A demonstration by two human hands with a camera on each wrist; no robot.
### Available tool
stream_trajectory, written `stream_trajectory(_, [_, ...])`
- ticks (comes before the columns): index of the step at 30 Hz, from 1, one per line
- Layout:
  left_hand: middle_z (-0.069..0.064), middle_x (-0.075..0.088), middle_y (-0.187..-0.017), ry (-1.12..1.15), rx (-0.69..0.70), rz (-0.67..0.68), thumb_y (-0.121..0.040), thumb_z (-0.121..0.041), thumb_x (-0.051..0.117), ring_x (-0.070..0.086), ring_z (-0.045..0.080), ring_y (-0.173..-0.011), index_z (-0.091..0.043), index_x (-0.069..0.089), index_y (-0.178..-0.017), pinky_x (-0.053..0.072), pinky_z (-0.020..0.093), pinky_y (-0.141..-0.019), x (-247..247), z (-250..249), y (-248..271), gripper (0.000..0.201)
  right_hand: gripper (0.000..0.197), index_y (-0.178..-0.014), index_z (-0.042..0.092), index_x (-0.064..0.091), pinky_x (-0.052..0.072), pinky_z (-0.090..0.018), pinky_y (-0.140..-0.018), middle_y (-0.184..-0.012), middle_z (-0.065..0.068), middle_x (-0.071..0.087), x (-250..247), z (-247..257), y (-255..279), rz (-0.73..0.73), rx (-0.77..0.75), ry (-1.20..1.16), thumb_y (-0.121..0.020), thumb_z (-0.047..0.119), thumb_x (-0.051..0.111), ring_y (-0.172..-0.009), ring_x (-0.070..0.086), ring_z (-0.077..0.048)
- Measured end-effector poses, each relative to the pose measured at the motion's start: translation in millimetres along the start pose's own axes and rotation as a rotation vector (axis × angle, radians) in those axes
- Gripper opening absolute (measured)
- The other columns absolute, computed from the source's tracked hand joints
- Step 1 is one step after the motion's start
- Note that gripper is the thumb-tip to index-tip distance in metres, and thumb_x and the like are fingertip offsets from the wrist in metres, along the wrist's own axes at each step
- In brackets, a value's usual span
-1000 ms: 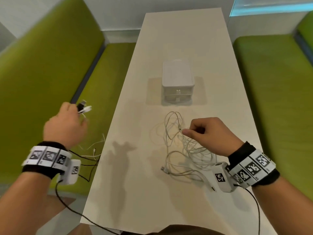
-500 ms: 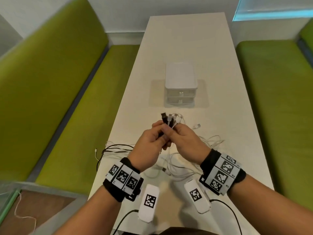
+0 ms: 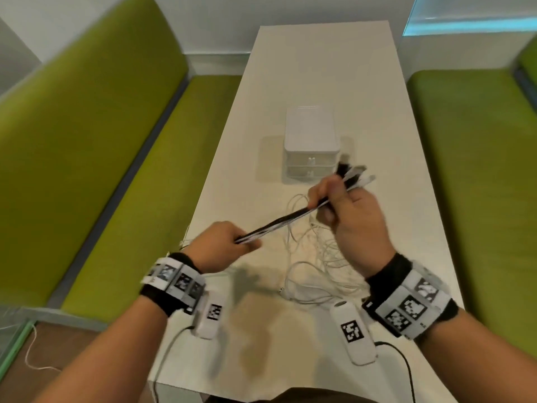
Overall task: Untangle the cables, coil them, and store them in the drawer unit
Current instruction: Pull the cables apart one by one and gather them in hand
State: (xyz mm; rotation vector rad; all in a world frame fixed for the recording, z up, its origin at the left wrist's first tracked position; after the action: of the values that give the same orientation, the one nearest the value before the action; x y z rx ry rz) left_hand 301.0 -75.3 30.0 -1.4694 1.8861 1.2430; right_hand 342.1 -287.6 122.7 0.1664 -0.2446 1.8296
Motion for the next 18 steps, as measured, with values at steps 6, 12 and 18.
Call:
stream_trajectory(6, [0.014,0.067,-0.062,0.087,-0.208,0.012,-0.095,-0.049,0.059,0.056,0.027,-0.052,-0.013,0.061,-0.068,0.045,0.032,-0.060,-35,117,17,0.045,0.047,-0.073,0.024,0.076,0.026,-0.043,-0.063,-0.088,-0.053,0.042,-38,11,-9,-0.060,-0.012,-0.018,-0.107,0.031,0.043,-0.056,0.041,-0.017])
stream_trajectory(12, [-0.007,0.066,-0.070,-0.250,-0.222,-0.154,-0.097,-0.036,0.064,0.062,0.019,-0.072,-0.042,0.062,-0.092,0.046,0.030,-0.069,-65,143,15,0.008,0.042,-0.071,0.025,0.076,0.030,-0.050,-0.068,-0.082,-0.037,0.056,-35,9,-3,-0.087,-0.014,-0.062,-0.100,0.035,0.047,-0.057,0.044,-0.020])
stream_trajectory(18, [0.003,0.067,-0.078,-0.454,-0.438,-0.166,-0.102,-0.030,0.056,0.061,0.021,-0.060,-0.030,0.067,-0.115,0.047,0.030,-0.055,-100,229,25,0.017,0.036,-0.078,0.018,0.070,0.040,-0.032,-0.059,-0.077,-0.011,0.067,-56,12,0,-0.138,-0.018,-0.073,-0.103,0.028,0.046,-0.055,0.047,-0.016])
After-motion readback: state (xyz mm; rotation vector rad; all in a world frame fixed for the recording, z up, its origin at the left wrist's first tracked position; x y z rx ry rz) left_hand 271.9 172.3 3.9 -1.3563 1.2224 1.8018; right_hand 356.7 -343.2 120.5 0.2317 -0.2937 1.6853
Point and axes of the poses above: each hand's wrist, its own y-axis away from the middle knuckle, its own x-axis out of the palm, z = x × y, the point moved 10 cm from there along -y, towards the middle knuckle
